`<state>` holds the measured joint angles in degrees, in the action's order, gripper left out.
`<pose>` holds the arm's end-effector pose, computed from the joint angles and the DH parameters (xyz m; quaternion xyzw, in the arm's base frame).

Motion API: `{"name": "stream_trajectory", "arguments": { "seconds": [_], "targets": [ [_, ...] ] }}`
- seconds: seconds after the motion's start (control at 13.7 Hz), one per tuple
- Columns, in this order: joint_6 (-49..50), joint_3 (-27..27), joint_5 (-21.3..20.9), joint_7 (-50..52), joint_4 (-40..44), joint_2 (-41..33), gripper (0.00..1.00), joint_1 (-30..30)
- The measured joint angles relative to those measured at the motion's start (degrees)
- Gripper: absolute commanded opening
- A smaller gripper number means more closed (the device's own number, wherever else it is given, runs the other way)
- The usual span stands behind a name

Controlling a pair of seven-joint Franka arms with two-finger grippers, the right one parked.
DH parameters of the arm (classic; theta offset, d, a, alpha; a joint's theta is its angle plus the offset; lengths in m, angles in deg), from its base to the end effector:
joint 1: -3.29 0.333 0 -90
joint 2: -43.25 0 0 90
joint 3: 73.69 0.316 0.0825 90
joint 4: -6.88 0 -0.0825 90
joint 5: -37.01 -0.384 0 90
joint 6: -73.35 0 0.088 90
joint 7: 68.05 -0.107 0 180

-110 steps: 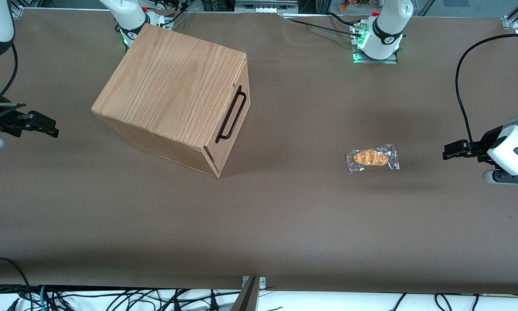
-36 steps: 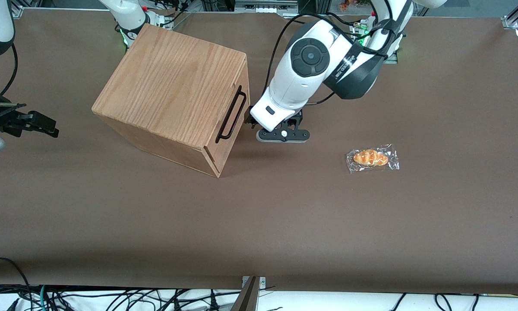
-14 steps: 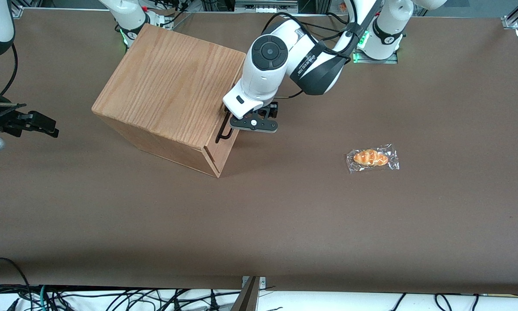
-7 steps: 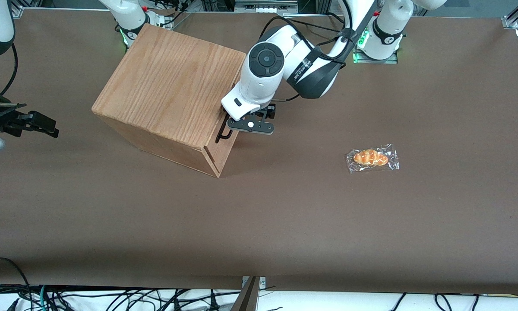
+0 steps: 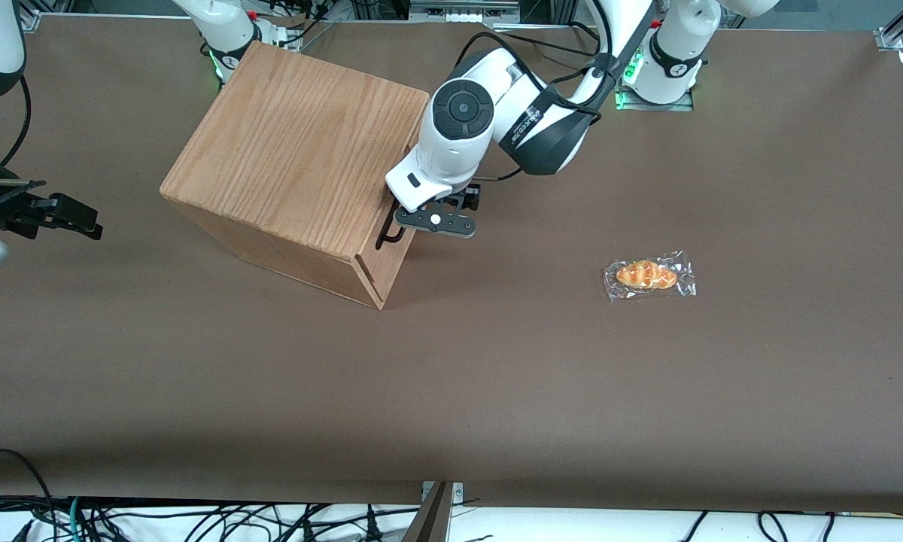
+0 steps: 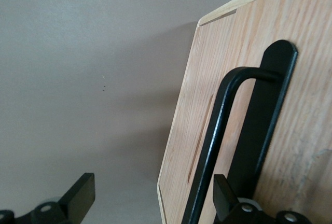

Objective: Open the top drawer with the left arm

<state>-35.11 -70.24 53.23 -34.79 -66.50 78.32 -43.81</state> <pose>0.5056 -0.5248 0.3966 0.9919 -0.0508 -0.0721 0.0918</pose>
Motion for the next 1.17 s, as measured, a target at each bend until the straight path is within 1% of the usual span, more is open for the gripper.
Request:
{"name": "stream_trajectory", "arguments": {
  "seconds": [0.58,1.17],
  "targets": [
    [2.1,0.2,0.0,-0.6,0.0,0.0,1.0,0.6],
    [5.3,0.4,0.0,-4.0,0.4,0.0,1.0,2.2]
  ]
}}
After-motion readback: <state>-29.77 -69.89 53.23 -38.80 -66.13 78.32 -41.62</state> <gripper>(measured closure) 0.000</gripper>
